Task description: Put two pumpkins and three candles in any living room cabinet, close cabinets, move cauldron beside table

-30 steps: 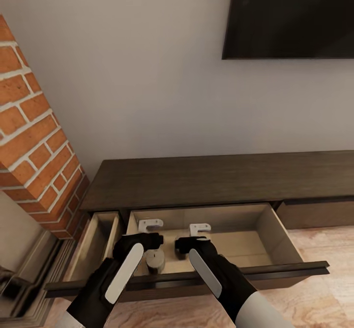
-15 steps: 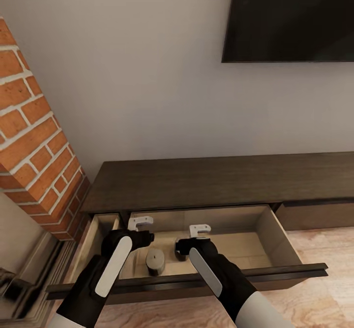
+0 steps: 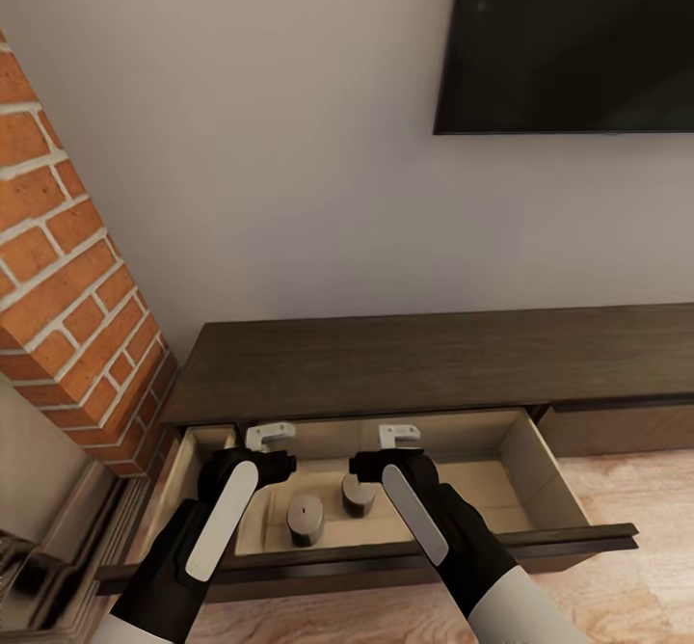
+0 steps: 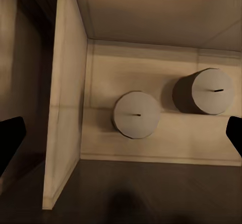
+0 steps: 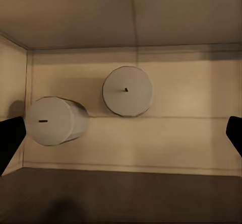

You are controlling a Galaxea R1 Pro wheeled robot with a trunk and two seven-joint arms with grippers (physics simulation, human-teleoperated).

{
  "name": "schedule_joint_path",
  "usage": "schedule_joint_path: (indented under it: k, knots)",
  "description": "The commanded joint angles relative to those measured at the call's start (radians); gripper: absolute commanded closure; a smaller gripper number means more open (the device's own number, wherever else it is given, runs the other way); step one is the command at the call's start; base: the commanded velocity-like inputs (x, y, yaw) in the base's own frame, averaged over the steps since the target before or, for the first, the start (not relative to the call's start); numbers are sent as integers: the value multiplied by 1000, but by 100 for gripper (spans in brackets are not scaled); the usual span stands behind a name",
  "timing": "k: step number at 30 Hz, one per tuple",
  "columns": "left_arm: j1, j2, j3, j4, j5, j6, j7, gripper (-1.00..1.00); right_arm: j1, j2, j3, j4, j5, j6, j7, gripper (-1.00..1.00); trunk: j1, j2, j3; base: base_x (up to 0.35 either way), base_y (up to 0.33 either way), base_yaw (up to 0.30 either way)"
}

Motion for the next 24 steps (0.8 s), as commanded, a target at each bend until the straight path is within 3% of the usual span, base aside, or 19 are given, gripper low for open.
schedule_joint_path:
  k: [1, 12, 18, 24]
  knots:
    - [-1, 0, 0, -1, 10, 2, 11, -100, -1, 0, 2, -1, -10, 4, -10, -100, -4, 7, 2, 0, 0, 0]
    - [-1, 1, 4, 0, 33, 41, 14, -100, -1, 7, 0, 6, -12, 43, -10, -100, -46, 84, 37, 0, 0, 0]
    - [-1, 0, 60, 0, 38, 44, 15, -100, -1, 8, 0, 8, -23, 62, -11, -100, -69, 126, 56, 0, 0, 0]
    - [-1, 1, 72, 0, 39, 46, 15, -100, -1, 9, 0, 1, -25, 77, -12, -100, -92, 168, 74, 0, 0, 0]
